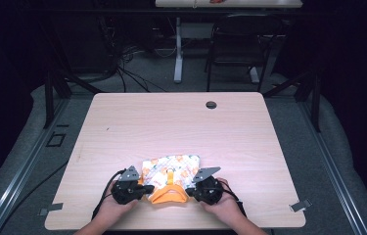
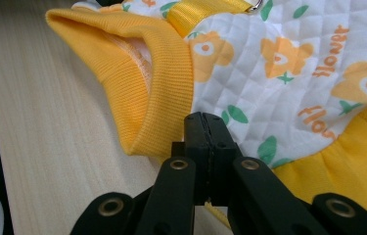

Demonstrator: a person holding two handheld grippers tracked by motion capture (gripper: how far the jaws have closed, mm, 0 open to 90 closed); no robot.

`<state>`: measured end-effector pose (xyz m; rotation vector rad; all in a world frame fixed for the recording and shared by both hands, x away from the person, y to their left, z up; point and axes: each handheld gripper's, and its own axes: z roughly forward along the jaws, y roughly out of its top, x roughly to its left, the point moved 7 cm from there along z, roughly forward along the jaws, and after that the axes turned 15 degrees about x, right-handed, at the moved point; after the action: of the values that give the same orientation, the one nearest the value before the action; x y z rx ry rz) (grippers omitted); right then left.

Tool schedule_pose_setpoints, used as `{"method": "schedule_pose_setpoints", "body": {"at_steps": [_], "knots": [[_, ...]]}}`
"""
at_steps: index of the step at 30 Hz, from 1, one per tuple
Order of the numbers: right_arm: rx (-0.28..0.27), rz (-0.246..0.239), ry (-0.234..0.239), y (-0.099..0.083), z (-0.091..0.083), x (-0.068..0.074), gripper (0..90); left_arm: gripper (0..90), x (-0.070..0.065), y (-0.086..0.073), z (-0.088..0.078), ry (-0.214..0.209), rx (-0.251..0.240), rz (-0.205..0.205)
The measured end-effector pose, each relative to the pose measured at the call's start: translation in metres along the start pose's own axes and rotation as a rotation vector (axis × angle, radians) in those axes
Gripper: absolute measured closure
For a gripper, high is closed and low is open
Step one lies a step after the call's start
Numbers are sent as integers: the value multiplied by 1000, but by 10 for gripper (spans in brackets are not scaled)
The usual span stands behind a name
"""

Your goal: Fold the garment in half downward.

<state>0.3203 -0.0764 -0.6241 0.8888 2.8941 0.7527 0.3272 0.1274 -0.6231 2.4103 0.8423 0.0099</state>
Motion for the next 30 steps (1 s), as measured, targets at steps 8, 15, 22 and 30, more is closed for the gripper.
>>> {"method": "schedule_pose_setpoints", "body": {"at_steps": [8,15,22,30], "knots": [[13,-7,-8,0,0,0,900,899,0,0,1,-2,-2,-2],[1,5,-13,3,2,-2,900,900,5,3,2,-4,-8,-13],[6,11,-9,6,2,-6,900,899,10,7,3,5,2,-19],[15,12,-22,11,3,-11,900,899,17,13,4,19,23,-24]]}}
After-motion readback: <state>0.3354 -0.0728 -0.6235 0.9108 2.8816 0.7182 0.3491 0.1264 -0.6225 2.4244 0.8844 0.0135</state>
